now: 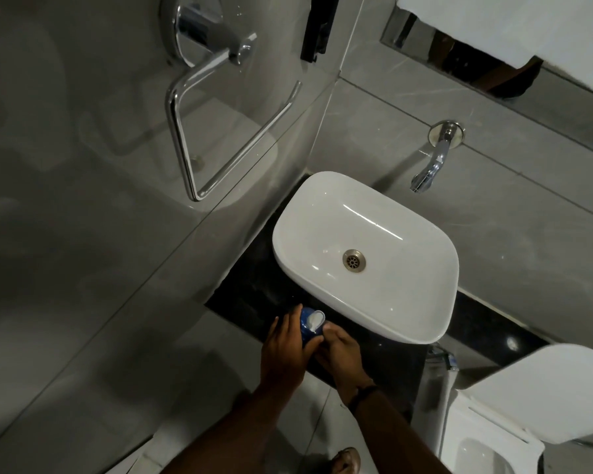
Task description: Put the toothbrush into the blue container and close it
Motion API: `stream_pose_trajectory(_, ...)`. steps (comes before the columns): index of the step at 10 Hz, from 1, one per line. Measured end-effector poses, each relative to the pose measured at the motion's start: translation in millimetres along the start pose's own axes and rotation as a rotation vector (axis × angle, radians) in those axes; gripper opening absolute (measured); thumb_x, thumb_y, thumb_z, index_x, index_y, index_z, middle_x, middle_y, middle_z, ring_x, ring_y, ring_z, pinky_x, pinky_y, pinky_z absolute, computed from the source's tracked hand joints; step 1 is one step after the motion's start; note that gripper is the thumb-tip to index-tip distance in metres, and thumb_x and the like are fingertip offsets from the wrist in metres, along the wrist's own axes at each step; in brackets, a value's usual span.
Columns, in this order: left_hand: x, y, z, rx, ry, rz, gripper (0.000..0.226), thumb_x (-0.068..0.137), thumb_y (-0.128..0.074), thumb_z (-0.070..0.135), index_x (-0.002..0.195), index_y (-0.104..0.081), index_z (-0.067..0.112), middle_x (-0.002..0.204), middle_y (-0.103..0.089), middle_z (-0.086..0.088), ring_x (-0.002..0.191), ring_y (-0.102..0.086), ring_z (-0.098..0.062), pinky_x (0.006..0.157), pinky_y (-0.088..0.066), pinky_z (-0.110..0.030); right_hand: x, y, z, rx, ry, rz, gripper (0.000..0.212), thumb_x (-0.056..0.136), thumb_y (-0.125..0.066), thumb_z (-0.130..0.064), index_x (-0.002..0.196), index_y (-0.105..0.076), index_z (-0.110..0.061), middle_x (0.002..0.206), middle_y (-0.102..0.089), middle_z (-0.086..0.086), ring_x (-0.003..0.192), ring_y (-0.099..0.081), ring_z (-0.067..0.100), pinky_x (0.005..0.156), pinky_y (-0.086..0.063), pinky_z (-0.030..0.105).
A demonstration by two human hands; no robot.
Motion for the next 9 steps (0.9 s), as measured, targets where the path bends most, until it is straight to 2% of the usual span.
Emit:
stream_pose_trajectory(1,16,12,-13,-0.016,0.043,-0.009,0.075,0.090,-0.058,0.058,0.142,-0.053,0.005,0.140,-0.063,-0.015,0.125,-0.062,-0.035,0.105,-0.051,-0.049,6,-23,-11,-0.007,0.006,-0.015,0.034,0.108,-0.050,-0.021,0.136,-0.065,-0.008,0.129,-0.072,0.016,0.118,-0.070,0.029,0.104,-0.058,0.045)
stream_pose_trajectory(2,34,23,-36,-0.031,0.152,-0.070,0.078,0.091,-0.065,0.052,0.153,-0.037,0.013,0.153,-0.051,-0.013,0.139,-0.048,-0.035,0.110,-0.044,-0.047,12,-56,-24,-0.020,-0.001,-0.036,0.031,0.107,-0.054,-0.021,0.131,-0.068,-0.007,0.108,-0.075,0.008,0.091,-0.070,0.015,0.081,-0.059,0.030)
stream_pose_trajectory(3,47,42,-57,-0.061,0.212,-0.048,0.077,0.092,-0.064,0.049,0.155,-0.034,0.017,0.152,-0.051,-0.013,0.134,-0.053,-0.035,0.101,-0.048,-0.047,21,-88,-29,-0.067,-0.002,-0.058,0.032,0.106,-0.055,-0.021,0.130,-0.068,-0.005,0.103,-0.070,0.011,0.079,-0.065,0.011,0.073,-0.056,0.025)
stream_pose_trajectory(4,58,57,-72,-0.065,0.240,-0.021,0.076,0.092,-0.066,0.047,0.155,-0.034,0.019,0.151,-0.051,-0.012,0.132,-0.055,-0.034,0.099,-0.049,-0.045,28,-113,-32,-0.083,0.001,-0.069,0.033,0.106,-0.056,-0.021,0.131,-0.067,-0.002,0.101,-0.067,0.013,0.073,-0.062,0.010,0.069,-0.053,0.024)
stream_pose_trajectory(6,62,66,-94,-0.131,0.280,-0.003,0.074,0.094,-0.064,0.046,0.155,-0.033,0.020,0.155,-0.048,-0.007,0.137,-0.051,-0.027,0.104,-0.048,-0.042,32,-140,-28,-0.045,-0.026,-0.088,0.035,0.106,-0.056,-0.015,0.135,-0.063,0.004,0.094,-0.068,0.013,0.073,-0.061,0.015,0.068,-0.053,0.026)
stream_pose_trajectory(7,62,63,-99,-0.127,0.290,0.035,0.073,0.093,-0.066,0.045,0.154,-0.035,0.020,0.154,-0.050,-0.006,0.136,-0.052,-0.025,0.102,-0.047,-0.040,37,-141,-24,0.041,-0.005,-0.082,0.036,0.106,-0.055,-0.009,0.137,-0.059,0.011,0.105,-0.063,0.021,0.084,-0.059,0.025,0.071,-0.052,0.030)
stream_pose_trajectory(8,60,66,-98,-0.124,0.297,0.042,0.074,0.092,-0.066,0.046,0.155,-0.033,0.023,0.154,-0.049,-0.003,0.136,-0.052,-0.024,0.102,-0.047,-0.039,35,-143,-23,0.045,0.005,-0.111,0.037,0.106,-0.054,-0.009,0.136,-0.058,0.013,0.104,-0.060,0.021,0.077,-0.057,0.024,0.070,-0.052,0.031)
stream_pose_trajectory(9,61,65,-98,-0.128,0.293,0.056,0.081,0.091,-0.067,0.049,0.157,-0.026,0.026,0.157,-0.045,-0.003,0.139,-0.048,-0.025,0.105,-0.045,-0.041,35,-143,-19,0.016,-0.018,-0.118,0.039,0.107,-0.056,-0.016,0.141,-0.057,0.001,0.109,-0.065,0.018,0.081,-0.063,0.023,0.075,-0.055,0.034)
Point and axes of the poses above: each hand's wrist, its own x-axis towards the middle knuckle, its own y-axis out of the back of the hand, z = x × y, the point moved 8 cm from there along x, towards the middle knuckle
